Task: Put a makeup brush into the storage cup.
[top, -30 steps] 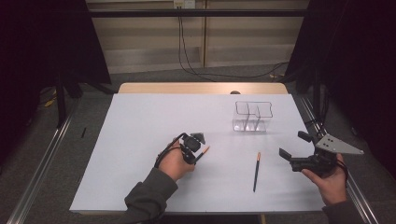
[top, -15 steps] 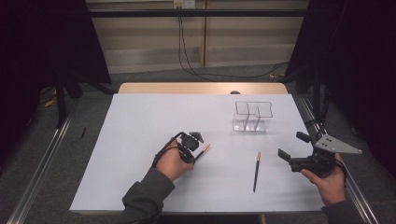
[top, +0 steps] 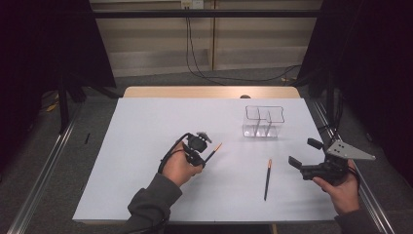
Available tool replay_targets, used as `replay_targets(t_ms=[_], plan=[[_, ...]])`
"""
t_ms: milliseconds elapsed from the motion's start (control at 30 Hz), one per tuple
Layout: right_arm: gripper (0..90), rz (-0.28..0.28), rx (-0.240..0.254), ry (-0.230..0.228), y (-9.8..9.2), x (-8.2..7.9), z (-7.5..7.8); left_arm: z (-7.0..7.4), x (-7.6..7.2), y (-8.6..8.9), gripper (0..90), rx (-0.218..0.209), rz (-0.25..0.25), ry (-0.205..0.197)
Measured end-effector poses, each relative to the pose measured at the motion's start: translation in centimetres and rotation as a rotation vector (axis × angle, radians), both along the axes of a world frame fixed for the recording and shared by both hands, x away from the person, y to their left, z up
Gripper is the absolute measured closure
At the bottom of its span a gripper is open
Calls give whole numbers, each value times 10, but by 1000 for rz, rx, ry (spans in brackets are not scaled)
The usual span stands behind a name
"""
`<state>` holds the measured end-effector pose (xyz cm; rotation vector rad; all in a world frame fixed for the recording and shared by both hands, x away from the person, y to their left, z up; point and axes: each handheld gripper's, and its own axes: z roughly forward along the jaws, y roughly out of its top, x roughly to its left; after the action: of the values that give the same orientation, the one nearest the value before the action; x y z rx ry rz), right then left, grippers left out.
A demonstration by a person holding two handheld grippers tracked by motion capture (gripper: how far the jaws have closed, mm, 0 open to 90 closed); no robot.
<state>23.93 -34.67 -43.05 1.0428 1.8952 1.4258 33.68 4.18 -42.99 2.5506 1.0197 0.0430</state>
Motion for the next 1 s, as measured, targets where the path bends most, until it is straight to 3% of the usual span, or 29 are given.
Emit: replay_targets(t_ms=[167, 333, 533, 633, 800, 900, 1000], plan=[[0, 0, 1, 9, 1, 1, -1, 4, 0, -1, 848, -48, 9, -23], [0, 4, -1, 17, 3, 1, -1, 9, -1, 0, 848, -92, -12, -81], [1, 13, 21, 28, 7, 3, -2, 11, -2, 2, 848, -160, 7, -109], [5, 14, 41, 33, 10, 4, -2, 12, -2, 1, 848, -175, 8, -124], [11, 46, 59, 51, 14, 6, -2, 14, -4, 0, 848, -227, 20, -140], [16, 37, 51, 54, 16, 7, -2, 14, -7, -2, 848, -256, 44, -169], [18, 34, 74, 57, 17, 8, -2, 17, -9, -1, 847, -289, 39, -191]])
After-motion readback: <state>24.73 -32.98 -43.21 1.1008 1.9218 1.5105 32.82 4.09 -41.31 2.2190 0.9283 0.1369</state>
